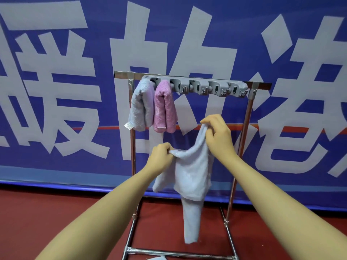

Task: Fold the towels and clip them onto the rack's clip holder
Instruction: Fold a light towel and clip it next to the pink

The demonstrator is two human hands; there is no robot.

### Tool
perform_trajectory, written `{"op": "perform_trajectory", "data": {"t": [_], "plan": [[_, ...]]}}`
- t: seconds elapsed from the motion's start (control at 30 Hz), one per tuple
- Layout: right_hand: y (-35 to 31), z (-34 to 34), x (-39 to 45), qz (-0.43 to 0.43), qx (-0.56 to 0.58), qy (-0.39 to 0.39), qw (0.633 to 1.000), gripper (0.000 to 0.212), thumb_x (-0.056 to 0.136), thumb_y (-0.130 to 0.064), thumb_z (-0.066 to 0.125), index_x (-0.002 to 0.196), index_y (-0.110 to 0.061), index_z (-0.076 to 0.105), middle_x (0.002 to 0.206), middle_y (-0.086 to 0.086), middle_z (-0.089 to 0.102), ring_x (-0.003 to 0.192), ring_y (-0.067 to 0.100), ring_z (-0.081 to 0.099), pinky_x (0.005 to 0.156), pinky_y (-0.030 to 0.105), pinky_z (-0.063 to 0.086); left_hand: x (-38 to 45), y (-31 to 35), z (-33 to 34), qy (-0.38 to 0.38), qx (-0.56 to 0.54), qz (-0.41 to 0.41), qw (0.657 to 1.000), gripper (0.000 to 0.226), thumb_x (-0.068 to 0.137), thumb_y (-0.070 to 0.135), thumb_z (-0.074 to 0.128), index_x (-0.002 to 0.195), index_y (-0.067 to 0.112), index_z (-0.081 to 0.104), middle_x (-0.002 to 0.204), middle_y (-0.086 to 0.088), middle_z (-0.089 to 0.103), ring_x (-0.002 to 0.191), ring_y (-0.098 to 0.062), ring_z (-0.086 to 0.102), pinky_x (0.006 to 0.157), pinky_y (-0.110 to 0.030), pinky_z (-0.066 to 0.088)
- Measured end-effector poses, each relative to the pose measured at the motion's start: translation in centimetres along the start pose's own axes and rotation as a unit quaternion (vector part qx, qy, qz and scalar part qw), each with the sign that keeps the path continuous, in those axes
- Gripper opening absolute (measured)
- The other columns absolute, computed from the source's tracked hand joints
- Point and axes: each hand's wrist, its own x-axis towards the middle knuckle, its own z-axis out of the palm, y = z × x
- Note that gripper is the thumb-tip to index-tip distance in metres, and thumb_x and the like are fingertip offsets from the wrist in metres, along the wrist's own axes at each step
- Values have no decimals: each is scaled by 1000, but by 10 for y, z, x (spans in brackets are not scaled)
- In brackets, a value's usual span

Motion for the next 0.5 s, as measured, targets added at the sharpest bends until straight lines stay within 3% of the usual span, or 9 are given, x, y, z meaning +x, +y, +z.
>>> {"op": "perform_trajectory", "data": {"t": [0.17,0.3,0.4,0.5], "plan": [[3,6,-18,113,42,-89,989,17,86,0,57,96,-7,69,96,-2,57,86,0,53,77,1,38,10,31,-32,19,26,93,995,16,74,-3,48,73,9,59,75,1,64,77,-22,59,69,-37,50],[-2,24,-21,140,39,-242,959,22,81,-22,70,102,-15,67,92,-4,54,81,7,53,73,15,41,14,48,-47,25,32,138,990,10,70,0,52,74,3,61,78,-5,68,76,-25,61,67,-42,53],[-10,37,-19,143,54,-220,963,12,82,-16,68,80,-6,61,75,-3,47,66,9,44,60,15,36,11,51,-55,0,0,147,989,8,69,5,59,76,2,62,75,-6,68,69,-21,60,65,-42,52],[-16,42,-13,154,100,-154,971,12,84,-2,60,77,-12,61,72,-6,48,63,3,45,60,11,37,5,39,-61,-47,-63,124,989,16,68,15,60,82,8,61,74,-4,64,64,-11,52,59,-31,47]]}}
